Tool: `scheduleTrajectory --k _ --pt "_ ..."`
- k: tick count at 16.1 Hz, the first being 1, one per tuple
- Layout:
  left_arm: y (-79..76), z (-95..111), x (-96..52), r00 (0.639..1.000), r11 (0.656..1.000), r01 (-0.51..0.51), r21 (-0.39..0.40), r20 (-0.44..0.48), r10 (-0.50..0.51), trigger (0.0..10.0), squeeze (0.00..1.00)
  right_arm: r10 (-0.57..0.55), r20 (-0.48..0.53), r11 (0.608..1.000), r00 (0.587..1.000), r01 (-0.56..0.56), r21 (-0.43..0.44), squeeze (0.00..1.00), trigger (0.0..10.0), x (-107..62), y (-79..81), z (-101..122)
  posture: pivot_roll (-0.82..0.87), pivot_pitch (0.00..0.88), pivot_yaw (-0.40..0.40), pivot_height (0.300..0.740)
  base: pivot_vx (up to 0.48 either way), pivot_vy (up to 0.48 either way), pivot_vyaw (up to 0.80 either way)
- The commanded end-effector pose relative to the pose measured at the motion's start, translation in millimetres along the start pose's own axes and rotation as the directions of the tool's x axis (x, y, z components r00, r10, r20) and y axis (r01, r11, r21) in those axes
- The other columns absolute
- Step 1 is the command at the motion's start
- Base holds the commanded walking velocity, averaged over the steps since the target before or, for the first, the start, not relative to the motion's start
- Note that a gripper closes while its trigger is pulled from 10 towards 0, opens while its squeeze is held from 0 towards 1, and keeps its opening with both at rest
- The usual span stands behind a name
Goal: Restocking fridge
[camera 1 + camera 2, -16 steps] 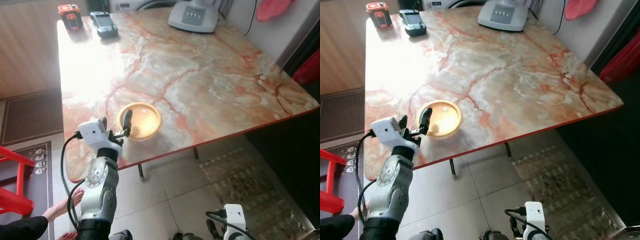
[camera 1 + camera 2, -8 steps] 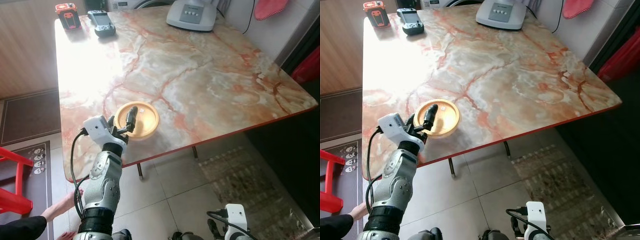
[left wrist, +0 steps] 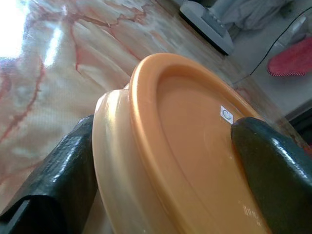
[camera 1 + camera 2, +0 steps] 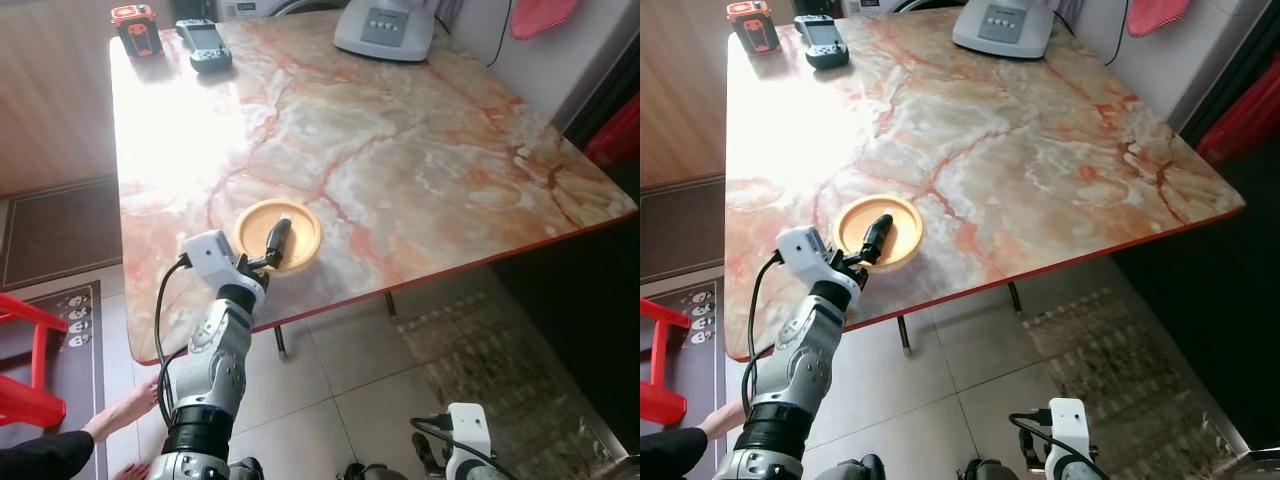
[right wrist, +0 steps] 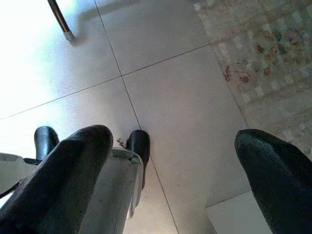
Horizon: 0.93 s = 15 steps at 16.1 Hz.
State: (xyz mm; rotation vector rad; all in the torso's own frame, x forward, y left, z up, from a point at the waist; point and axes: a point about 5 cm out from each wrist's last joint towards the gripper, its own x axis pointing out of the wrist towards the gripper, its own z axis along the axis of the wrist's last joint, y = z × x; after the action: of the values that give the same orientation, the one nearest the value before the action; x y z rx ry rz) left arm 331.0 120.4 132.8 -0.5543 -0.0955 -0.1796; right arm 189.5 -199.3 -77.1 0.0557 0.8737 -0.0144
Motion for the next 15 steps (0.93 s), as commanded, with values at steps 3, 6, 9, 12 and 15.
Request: scheduleTrajectory --k 3,6,9,12,15 --pt "2.4 -9.8 -1.2 0.999 1.0 -0.016 0.001 -0.046 0.016 0.0 0.0 -0.011 -0.026 1.0 1.0 0.011 0.003 0.0 10.0 -2.2 -2.3 -8.3 -0.03 0.181 -0.066 0.74 0.0 0.0 0.0" --pt "2.8 -6.5 -0.2 0.999 1.0 -0.017 0.017 -0.03 0.017 0.0 0.0 -0.015 -0.027 1.0 1.0 0.015 0.003 0.0 10.0 -2.9 -4.5 -9.3 -0.03 0.181 -0.067 0.74 0.0 0.0 0.0" --pt "2.8 -6.5 -0.2 0.999 1.0 -0.017 0.017 -0.03 0.017 0.0 0.0 -0.015 -0.027 1.0 1.0 0.015 0.003 0.0 10.0 -2.9 -4.5 -9.3 -0.03 0.181 -0.067 0.74 0.0 0.0 0.0" --pt "6.6 -0.4 -0.4 0.999 0.998 -0.042 0.046 0.01 0.042 0.0 0.0 -0.015 -0.026 1.0 1.0 0.015 -0.001 0.0 10.0 -2.6 -4.2 -8.5 -0.03 0.184 -0.071 0.74 0.0 0.0 0.0" --pt "8.4 3.7 -0.7 0.996 0.997 -0.074 0.029 0.046 0.072 0.0 0.0 -0.017 -0.027 1.0 1.0 0.017 -0.003 0.0 10.0 -2.7 -4.7 -8.7 -0.03 0.183 -0.075 0.74 0.0 0.0 0.0"
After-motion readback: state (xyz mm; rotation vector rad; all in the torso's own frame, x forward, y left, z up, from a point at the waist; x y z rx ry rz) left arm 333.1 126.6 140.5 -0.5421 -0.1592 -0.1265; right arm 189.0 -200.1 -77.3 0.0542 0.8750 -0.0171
